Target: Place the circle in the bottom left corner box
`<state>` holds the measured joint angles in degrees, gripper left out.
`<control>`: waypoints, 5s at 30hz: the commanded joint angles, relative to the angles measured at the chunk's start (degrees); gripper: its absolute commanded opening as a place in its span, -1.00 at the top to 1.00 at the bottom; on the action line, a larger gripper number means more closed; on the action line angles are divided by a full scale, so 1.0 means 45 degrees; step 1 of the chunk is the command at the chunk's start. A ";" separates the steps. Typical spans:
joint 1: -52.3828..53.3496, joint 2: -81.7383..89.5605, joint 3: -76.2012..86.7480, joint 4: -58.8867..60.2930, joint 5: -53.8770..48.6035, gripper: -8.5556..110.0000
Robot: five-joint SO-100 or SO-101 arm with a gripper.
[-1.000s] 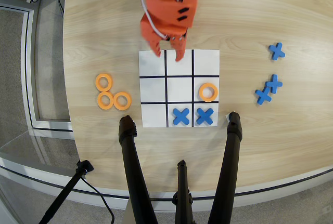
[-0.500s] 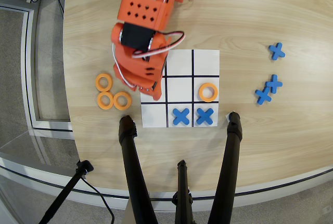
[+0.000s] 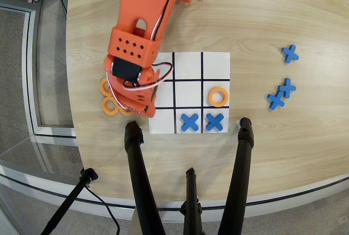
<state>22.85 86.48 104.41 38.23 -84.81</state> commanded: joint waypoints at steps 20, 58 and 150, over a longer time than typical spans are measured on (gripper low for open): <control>0.0488 -0.2949 -0.2344 -0.0664 -0.0234 0.48; 0.0566 -0.4258 -0.2578 -0.0742 -0.0234 0.48; 0.5254 0.2305 0.8223 -0.3086 -0.7578 0.63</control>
<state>43.33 96.86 138.69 24.52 -115.49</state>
